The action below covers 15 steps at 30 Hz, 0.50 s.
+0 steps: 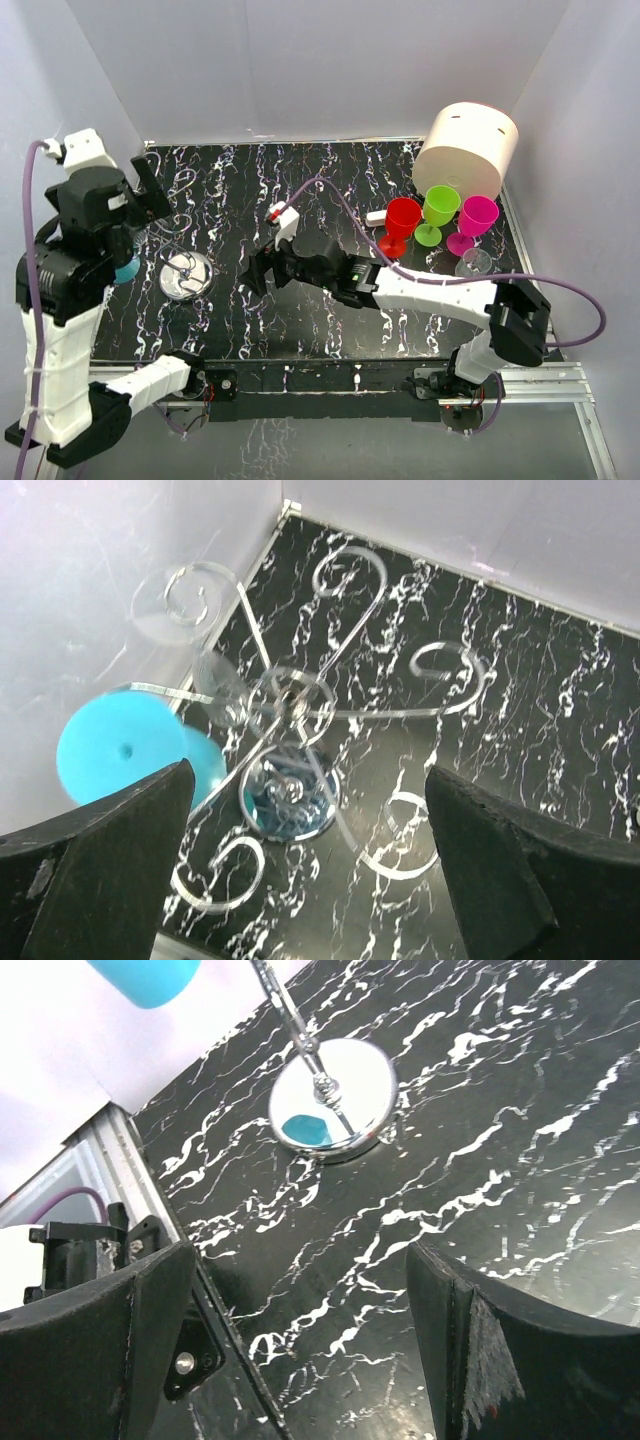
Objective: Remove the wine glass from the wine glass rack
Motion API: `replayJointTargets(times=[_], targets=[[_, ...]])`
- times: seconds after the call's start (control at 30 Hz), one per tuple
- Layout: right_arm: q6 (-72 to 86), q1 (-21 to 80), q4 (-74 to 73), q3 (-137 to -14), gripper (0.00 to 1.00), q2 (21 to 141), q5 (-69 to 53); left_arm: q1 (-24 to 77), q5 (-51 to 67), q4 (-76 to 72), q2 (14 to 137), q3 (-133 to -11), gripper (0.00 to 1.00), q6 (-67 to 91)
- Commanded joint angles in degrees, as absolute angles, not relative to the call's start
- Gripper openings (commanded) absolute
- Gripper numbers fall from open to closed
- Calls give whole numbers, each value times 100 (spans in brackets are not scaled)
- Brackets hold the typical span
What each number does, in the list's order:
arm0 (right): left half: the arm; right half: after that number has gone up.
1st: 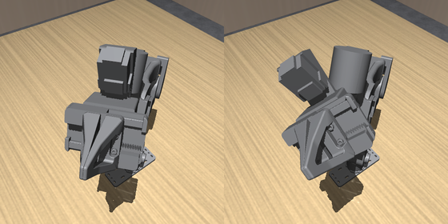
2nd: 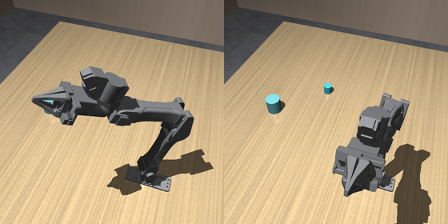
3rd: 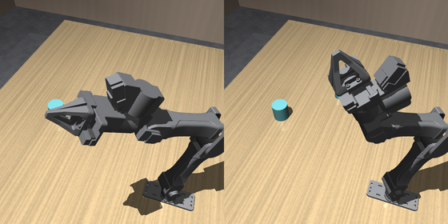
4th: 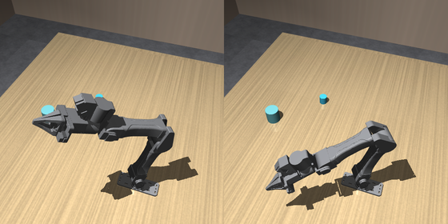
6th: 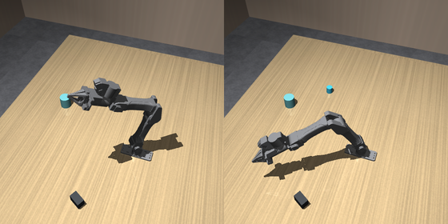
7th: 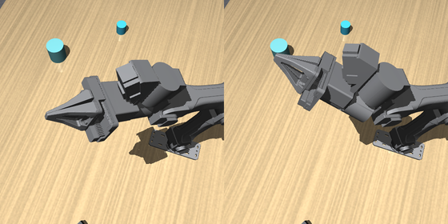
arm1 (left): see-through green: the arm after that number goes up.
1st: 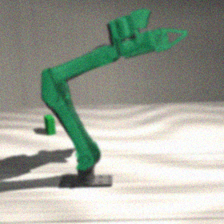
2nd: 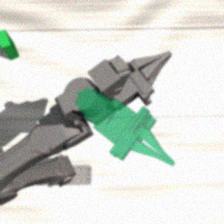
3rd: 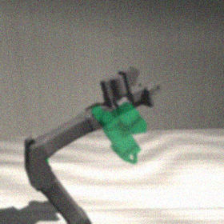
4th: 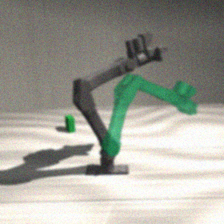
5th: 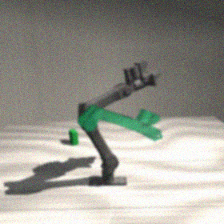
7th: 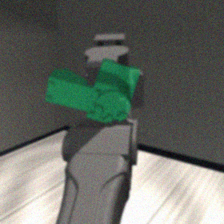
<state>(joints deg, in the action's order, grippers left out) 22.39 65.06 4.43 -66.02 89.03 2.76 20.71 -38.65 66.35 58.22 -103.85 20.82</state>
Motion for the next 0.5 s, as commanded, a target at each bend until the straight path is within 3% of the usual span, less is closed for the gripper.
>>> replayJointTargets(times=[0.0, 0.3, 0.47], targets=[[1858, 6372, 655, -6272, 84, 8462, 725, 2106, -4091, 5929, 6534, -10881, 99, 1510], [1838, 6171, 746, -5870, 85, 8156, 756, 1968, -3885, 5020, 7732, -11654, 99, 797], [1819, 6131, 756, -5789, 85, 8059, 787, 763, -2673, 4853, 8179, -11990, 99, 897]])
